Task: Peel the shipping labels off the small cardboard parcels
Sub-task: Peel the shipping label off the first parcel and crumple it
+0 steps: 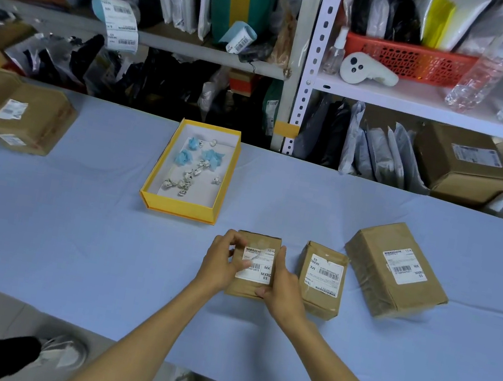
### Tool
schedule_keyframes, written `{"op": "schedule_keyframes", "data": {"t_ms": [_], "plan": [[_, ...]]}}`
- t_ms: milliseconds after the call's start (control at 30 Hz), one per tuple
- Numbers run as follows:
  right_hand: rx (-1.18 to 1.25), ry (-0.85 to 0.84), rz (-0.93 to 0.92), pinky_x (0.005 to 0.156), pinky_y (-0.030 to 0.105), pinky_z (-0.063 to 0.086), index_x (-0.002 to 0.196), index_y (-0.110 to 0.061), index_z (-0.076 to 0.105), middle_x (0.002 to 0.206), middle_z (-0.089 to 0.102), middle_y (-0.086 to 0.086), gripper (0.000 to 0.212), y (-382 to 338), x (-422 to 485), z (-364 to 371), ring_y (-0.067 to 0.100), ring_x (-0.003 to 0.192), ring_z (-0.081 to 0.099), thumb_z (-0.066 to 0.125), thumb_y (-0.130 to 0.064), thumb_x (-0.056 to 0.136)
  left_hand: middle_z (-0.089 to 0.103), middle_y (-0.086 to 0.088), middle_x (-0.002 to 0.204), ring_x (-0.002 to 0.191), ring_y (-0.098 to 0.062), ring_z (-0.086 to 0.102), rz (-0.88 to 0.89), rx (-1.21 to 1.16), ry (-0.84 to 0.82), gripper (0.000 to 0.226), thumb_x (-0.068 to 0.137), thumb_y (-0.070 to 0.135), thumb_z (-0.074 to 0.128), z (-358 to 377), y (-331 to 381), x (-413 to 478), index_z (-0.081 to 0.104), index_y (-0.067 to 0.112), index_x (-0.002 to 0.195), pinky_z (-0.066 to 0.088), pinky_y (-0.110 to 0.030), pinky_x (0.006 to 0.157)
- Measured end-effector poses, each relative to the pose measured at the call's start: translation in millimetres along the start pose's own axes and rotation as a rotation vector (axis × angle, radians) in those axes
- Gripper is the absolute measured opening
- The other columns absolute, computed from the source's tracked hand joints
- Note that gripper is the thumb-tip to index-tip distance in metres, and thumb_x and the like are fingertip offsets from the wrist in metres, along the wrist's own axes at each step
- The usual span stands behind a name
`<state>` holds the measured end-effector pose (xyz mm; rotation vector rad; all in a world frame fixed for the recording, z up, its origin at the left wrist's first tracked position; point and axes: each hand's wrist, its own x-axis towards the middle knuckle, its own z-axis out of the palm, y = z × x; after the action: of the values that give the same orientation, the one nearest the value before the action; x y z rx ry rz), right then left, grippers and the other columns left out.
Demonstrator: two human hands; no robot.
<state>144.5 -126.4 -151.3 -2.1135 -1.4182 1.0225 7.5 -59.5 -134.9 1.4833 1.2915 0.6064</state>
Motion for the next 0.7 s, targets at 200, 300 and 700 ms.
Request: {"op": "schedule_keyframes", "data": {"t_ms": [200,300,700], "plan": [[0.002,-0.009,-0.004,0.083,0.038,0.054,0.153,-0.016,-0.012,0.111,0.067,0.01,0.103,-2,-2,-2,0.025,0.098,0.064,0.063,-0.004,0.083,0.055,-0.004,0.11,0.098,-0.013,0.057,-0.044,-0.009,0.043,0.026,0.078,0.004,0.074,2,0,1,0.064,0.012,0.1,0.046,-0.023,0.09],[0.012,-0.013,-0.005,0.084,0.037,0.054,0.153,-0.016,-0.012,0.114,0.066,0.01,0.104,-4,-3,-3,0.025,0.1,0.063,0.063,-0.004,0.083,0.057,-0.005,0.109,0.092,-0.011,0.058,-0.06,0.025,0.077,0.019,0.079,0.012,0.076,4,1,4,0.062,0.023,0.086,0.046,-0.022,0.085],[0.116,-0.012,-0.022,0.082,0.027,0.052,0.152,-0.024,-0.015,0.111,0.066,0.006,0.109,-4,-9,-9,0.018,0.089,0.062,0.064,0.004,0.082,0.062,0.001,0.1,0.088,-0.02,0.065,-0.096,0.065,0.169,0.02,0.082,0.02,0.072,12,-1,7,0.058,0.03,0.072,0.046,-0.028,0.078]]}}
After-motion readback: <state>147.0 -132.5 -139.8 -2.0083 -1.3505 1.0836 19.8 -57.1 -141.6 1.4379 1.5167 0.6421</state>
